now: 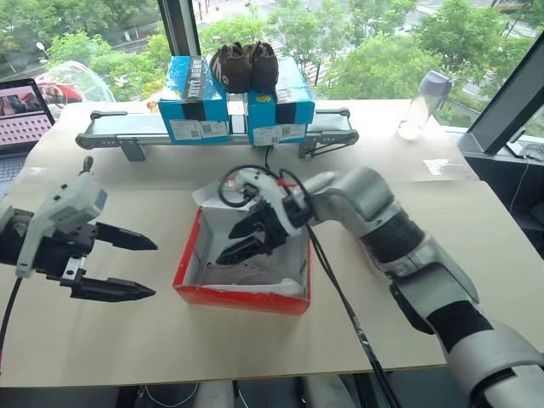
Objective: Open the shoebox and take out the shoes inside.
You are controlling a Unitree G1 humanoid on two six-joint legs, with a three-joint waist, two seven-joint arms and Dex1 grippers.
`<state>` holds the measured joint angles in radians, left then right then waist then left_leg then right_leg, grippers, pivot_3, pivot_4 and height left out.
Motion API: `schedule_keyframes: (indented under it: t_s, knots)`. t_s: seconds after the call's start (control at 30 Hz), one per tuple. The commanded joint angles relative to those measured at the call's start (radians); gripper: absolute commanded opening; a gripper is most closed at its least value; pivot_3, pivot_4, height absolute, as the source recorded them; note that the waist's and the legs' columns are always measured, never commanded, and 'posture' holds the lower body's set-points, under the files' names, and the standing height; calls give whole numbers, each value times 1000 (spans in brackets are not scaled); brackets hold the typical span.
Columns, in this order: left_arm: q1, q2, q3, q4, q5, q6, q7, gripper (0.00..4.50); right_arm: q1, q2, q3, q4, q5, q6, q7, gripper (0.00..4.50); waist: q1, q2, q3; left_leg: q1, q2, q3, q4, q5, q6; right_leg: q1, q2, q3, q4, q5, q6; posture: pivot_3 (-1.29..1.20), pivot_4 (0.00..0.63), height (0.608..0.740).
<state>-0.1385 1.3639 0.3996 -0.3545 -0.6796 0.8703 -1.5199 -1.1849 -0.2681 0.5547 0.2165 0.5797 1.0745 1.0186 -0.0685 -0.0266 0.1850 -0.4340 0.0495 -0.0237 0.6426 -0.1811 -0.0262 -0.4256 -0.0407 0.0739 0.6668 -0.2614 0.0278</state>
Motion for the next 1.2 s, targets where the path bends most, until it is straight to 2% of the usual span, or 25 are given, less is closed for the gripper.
schedule_keyframes:
  t_s: [0.03,0.23,0.57,0.7,1.03,1.07,1.2]
  knots:
    - [10,12,43,-18,4,-17,12,4500,-23,45,41,30,-65,-71,59,4478,0,0,0,0,0,0,0,0,0,0,0,0,0,0,0,0,150,740]
    - [29,12,60,-28,-5,-12,22,4500,5,85,88,81,-146,-116,112,4478,2,0,0,0,0,-1,0,0,0,0,0,-1,0,0,0,0,150,740]
    - [33,11,67,-44,-19,-9,31,4500,15,143,114,285,-296,-235,171,4478,0,0,0,0,0,-1,0,0,0,0,0,-1,1,0,0,0,150,740]
    - [29,11,62,-45,-25,-13,40,4500,18,158,107,315,-320,-246,197,3577,0,0,0,2,0,-1,0,0,-1,2,0,-1,1,0,0,0,150,740]
    - [9,17,31,-32,-35,-30,51,4500,-3,189,36,342,-353,-250,207,197,-1,0,0,4,0,-1,0,0,-1,2,0,-1,2,0,-1,0,150,740]
    - [4,18,23,-29,-34,-34,52,4500,-8,188,24,334,-353,-246,205,24,-1,0,0,3,0,0,-1,0,-1,1,0,-1,2,0,-1,0,150,740]
    - [-20,17,-6,-19,-34,-45,54,4500,-44,178,-50,286,-332,-199,186,24,-1,0,0,3,0,-1,-1,0,-1,1,0,-1,2,0,-1,0,150,740]
